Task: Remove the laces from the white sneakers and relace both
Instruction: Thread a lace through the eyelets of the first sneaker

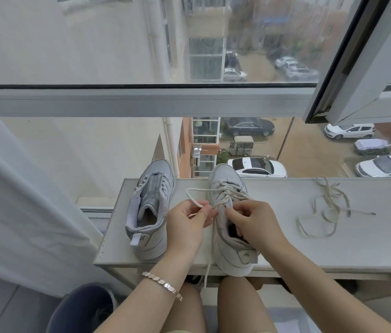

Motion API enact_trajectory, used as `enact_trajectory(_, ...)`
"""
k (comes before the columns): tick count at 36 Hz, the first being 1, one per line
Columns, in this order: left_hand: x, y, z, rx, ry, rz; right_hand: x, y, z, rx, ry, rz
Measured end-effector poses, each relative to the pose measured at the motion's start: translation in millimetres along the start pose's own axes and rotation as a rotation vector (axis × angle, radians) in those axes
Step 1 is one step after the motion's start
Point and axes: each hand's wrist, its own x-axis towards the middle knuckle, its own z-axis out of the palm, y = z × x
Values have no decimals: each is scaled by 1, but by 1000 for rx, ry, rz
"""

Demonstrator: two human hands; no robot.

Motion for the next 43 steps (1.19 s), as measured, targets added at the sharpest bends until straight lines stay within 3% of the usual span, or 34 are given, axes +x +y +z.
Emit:
enact_trajectory(7,-5,-3,9,124,-7,130,-2,4,-9,116,-81,3)
enact_trajectory(19,-9,2,5,337,-23,278,-1,6,-5,49,-114,-21)
enact_trajectory(25,-7,0,4,294,-62,263,-2,5,-5,38,-119,-24)
enact_trajectory(34,-1,0,-1,464,-35,302,-2,2,0,40,-211,98)
enact_trajectory(43,15,7,-8,245,-148,-78,-1,-3,3,32,-231,107)
